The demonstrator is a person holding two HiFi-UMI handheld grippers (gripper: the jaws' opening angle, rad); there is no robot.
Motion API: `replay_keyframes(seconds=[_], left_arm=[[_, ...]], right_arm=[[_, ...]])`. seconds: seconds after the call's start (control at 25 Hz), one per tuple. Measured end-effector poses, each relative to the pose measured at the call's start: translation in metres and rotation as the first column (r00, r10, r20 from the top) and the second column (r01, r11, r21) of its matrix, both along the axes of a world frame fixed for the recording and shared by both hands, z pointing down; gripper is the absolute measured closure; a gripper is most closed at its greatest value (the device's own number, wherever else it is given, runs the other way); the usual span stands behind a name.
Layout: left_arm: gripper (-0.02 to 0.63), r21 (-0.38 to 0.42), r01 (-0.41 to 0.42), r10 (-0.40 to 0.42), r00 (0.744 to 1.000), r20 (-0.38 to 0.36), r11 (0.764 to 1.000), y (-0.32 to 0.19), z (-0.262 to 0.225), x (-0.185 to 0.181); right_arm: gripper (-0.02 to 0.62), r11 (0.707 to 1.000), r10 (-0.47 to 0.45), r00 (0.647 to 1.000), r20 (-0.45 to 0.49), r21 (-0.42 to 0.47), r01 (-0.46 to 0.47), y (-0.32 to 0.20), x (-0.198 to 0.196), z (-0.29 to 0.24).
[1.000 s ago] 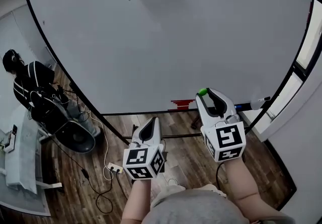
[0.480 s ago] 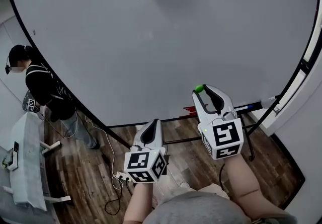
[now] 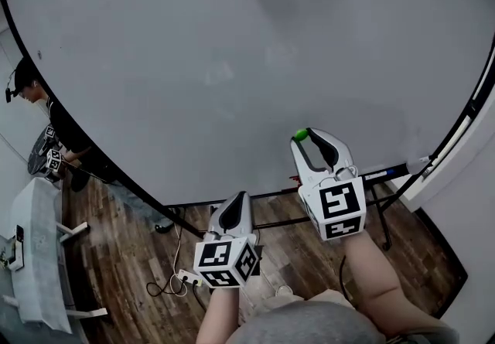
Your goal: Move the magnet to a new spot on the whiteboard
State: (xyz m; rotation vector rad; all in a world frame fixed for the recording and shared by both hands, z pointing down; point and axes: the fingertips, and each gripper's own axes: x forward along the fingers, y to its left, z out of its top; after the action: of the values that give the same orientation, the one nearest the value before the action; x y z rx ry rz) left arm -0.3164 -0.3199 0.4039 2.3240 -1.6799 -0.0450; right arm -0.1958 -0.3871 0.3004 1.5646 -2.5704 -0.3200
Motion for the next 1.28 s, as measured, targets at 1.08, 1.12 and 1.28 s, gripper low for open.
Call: replay_keyframes(seconds=[1.08, 1.12, 1.28], left_arm=[[0.601, 0.013, -0.016, 0.017, 1.000, -0.010, 1.000, -0.026, 0.003, -0.009], [0.601, 0.014, -0.015, 0.015, 1.000, -0.011, 1.000, -0.026, 0.003, -0.009], [0.601, 0.012, -0.007, 0.007, 1.000, -0.011, 1.000, -0.022, 0.003, -0.013]], right_arm=[[0.469, 0.988, 0.151, 0.988, -0.019, 0.019, -0.150, -0.047, -0.003, 0.009], [0.469, 0.988, 0.151, 0.988, -0.018, 0.018, -0.150, -0.047, -0.003, 0.009], [0.456, 0.989, 0.149, 0.989, -0.006, 0.013, -0.149, -0.045, -0.002, 0.009]])
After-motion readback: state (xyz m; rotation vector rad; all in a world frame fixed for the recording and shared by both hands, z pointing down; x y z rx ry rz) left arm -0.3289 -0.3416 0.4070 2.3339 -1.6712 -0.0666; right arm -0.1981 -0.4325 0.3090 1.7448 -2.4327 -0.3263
